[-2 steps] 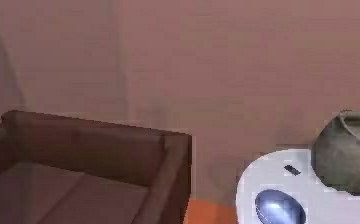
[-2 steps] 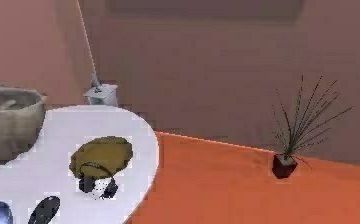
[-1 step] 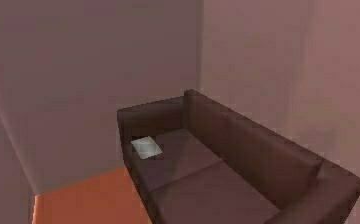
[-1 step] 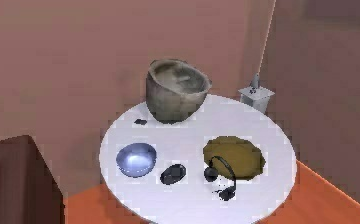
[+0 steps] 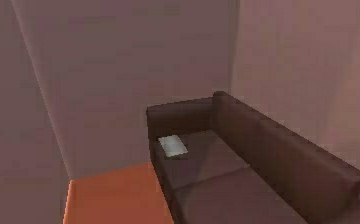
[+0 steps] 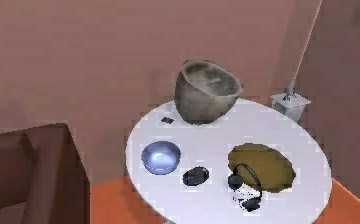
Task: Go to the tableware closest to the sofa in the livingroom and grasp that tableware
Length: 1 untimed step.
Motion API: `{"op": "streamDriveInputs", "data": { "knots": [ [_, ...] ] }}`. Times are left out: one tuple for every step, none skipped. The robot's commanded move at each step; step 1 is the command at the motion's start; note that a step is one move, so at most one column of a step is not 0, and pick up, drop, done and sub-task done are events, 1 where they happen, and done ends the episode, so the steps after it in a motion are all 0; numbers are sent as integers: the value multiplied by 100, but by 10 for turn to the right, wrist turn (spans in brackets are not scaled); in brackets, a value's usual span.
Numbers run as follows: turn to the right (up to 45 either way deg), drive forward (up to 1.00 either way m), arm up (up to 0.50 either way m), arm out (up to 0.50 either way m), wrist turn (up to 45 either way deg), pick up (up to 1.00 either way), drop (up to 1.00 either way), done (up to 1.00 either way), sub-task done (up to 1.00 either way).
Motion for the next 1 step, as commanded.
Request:
{"op": "streamDriveInputs", "data": {
  "knots": [
    [0,0,50,0,0,0,0,0,0]
  ]
}}
